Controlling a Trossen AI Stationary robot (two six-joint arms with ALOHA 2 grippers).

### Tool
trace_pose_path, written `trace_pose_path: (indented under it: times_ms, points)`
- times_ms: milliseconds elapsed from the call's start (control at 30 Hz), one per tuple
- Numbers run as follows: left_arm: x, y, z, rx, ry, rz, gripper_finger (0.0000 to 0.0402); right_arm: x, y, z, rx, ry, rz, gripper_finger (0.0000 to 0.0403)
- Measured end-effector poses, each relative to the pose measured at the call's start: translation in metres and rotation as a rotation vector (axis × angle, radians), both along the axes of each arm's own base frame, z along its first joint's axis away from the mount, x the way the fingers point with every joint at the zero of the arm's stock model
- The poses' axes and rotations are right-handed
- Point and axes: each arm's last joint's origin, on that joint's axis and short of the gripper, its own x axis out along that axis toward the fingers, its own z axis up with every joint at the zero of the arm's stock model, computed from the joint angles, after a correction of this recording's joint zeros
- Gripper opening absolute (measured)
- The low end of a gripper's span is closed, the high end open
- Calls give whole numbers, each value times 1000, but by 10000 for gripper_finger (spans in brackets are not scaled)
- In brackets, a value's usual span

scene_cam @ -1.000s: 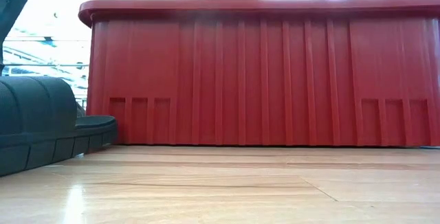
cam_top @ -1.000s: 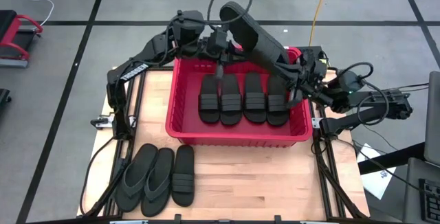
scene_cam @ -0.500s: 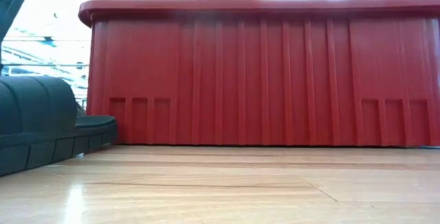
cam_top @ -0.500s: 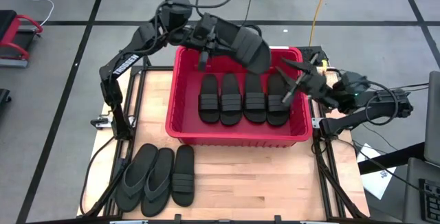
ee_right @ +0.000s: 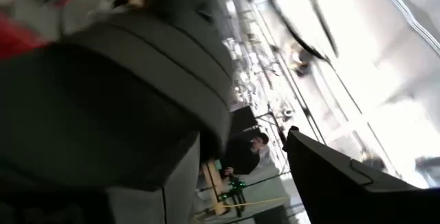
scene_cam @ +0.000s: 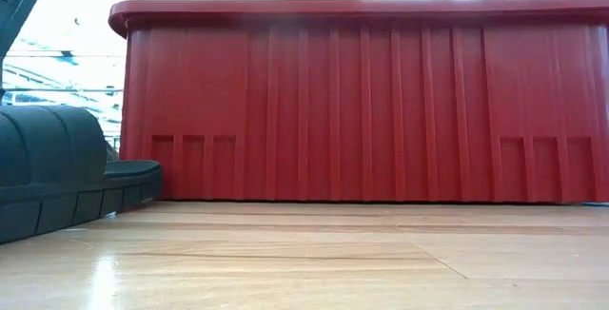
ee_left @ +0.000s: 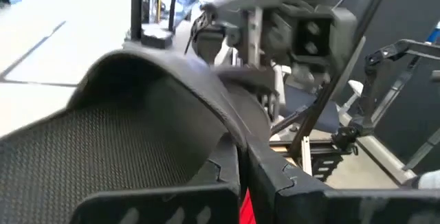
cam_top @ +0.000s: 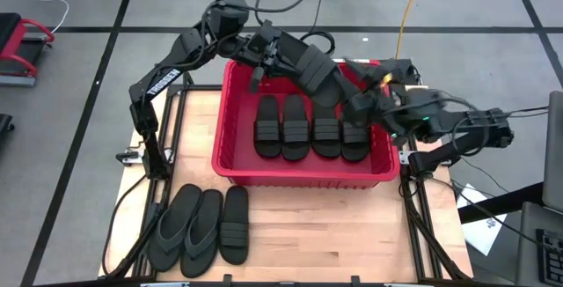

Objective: Pick and place slides into bin
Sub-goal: Put the black slipper into the red organizer bin

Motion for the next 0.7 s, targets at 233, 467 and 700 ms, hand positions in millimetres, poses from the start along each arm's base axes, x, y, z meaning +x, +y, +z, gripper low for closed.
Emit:
trace_pose_path:
  times_ms: [233, 467, 700]
  points:
    - [0, 2, -2, -12, 8, -15, 0, 11, 1, -10, -30, 160, 9, 191]
    - [-1, 1, -1, -62, 6, -73, 0, 12, -8, -13, -53, 213, -16, 188]
    - [0, -6, -1, -82, 9, -146, 0, 21, -20, -17, -80, 245, 65, 187]
